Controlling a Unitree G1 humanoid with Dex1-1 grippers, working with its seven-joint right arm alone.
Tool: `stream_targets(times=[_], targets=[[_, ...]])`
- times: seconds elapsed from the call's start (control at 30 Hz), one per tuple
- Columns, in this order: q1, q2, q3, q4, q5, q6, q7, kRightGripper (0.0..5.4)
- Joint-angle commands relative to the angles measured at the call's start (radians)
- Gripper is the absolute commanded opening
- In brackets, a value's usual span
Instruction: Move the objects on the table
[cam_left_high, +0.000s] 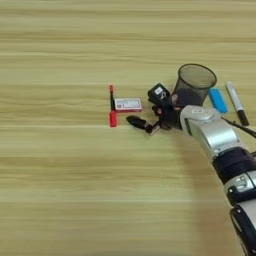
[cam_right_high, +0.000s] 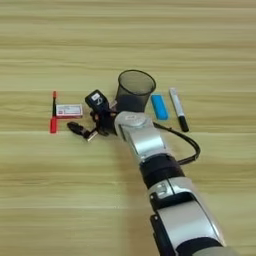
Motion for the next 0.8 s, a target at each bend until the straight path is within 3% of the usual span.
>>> stream_targets(times=[0.03,0.8], targets=[[-0.063,-0.006,-0.008,0.025,-0.017,-0.021,-0.013,5.38],[-0.146,0.034,0.026,0.250,-0.059,-0.124,0.017,5.38]])
